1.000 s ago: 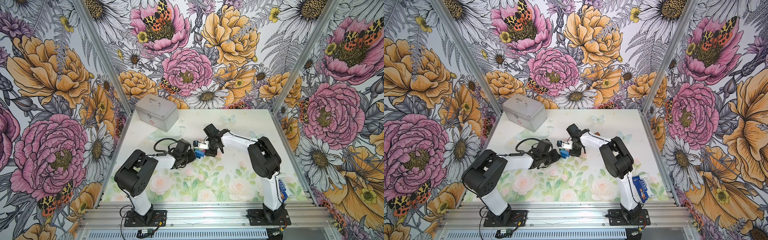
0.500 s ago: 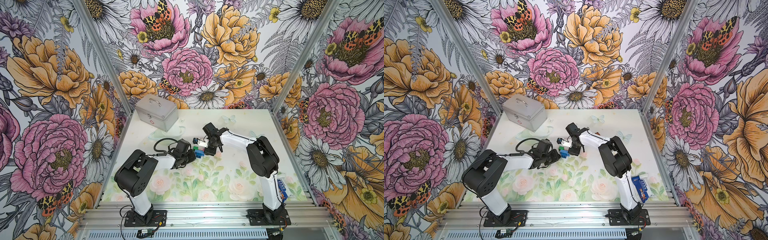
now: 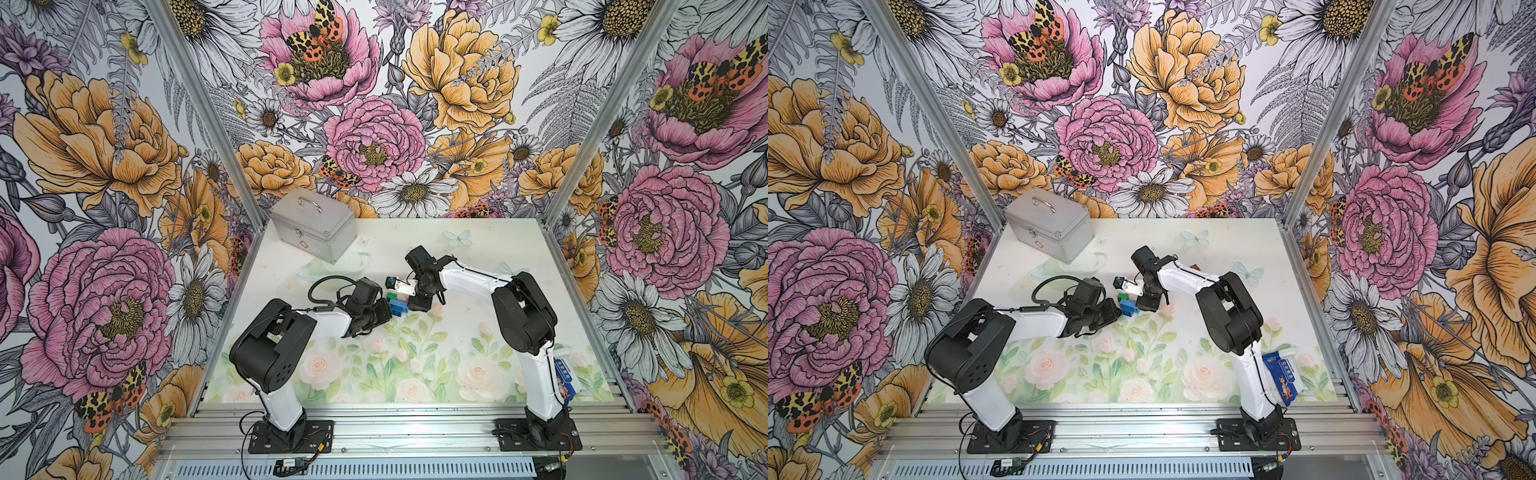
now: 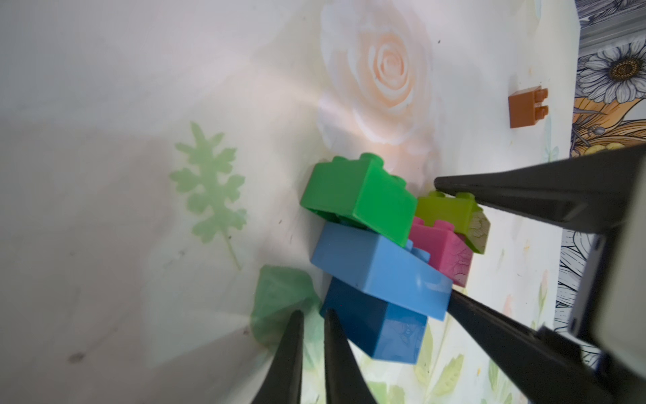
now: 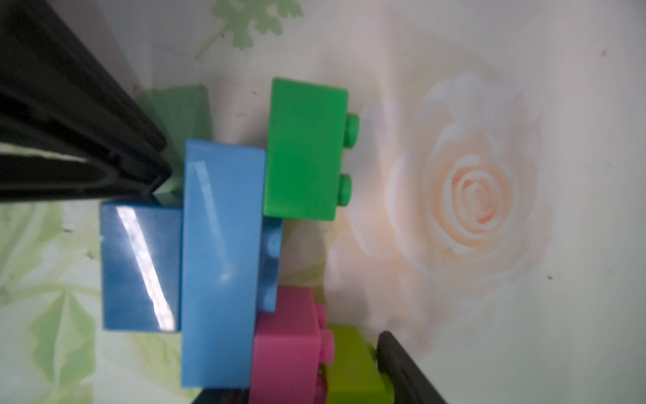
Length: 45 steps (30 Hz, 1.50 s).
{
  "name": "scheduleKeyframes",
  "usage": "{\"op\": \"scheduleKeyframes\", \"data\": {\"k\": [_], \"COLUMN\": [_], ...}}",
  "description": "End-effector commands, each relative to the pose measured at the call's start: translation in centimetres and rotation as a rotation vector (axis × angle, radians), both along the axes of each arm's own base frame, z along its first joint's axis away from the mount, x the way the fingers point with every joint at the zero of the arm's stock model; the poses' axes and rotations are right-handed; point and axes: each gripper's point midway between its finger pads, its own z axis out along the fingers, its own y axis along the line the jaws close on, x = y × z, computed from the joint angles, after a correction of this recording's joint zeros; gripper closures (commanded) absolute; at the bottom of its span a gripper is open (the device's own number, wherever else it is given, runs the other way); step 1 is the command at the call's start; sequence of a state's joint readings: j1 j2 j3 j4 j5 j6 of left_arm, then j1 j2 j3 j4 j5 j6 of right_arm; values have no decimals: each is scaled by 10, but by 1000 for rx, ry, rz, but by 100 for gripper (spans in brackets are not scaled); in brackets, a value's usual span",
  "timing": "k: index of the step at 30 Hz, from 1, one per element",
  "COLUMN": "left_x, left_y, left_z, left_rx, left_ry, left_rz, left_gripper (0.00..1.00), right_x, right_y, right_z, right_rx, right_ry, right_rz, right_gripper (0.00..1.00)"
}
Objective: Assemble the letter v with lego
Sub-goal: Assemble the lego brick with the lego brick, then pick up the lego brick from the center of the board.
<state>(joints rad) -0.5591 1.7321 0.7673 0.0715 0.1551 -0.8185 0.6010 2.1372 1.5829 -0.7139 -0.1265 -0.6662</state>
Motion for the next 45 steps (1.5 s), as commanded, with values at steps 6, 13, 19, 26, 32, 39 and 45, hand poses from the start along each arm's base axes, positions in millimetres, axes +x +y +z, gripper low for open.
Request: {"op": "scheduleKeyframes", "data": {"k": [6,13,19,26,32,39,45], "left_x": [-1,-1,-1,-8,-19,-28,-26], "left_y": [-3,-3,-3,1,25,53,66], "left_z": [-5,-6,-5,5,28,50,58], "left_rx": [13,14,11,-6,-9,21,25], "left_ry": [11,11,9,-4,-46,-87,-97], "left_rz": [-29,-29,-29,-31,-7,23,39], "left_gripper": [85,85,85,81,68,43,25], "right_x": [2,-1,-5,-1,15,35,56], "right_y": [4,6,6,4,-15,-34,-38], "right_z": [-5,-5,-7,6,16,17,20], "right_rx": [-7,4,1,0,-57,-78,-91], "right_ry": [14,24,41,8,-60,-82,-119], "right_rz": [3,13,25,8,-60,-136,-183], "right_gripper": [47,52,52,35,25,25,26]}}
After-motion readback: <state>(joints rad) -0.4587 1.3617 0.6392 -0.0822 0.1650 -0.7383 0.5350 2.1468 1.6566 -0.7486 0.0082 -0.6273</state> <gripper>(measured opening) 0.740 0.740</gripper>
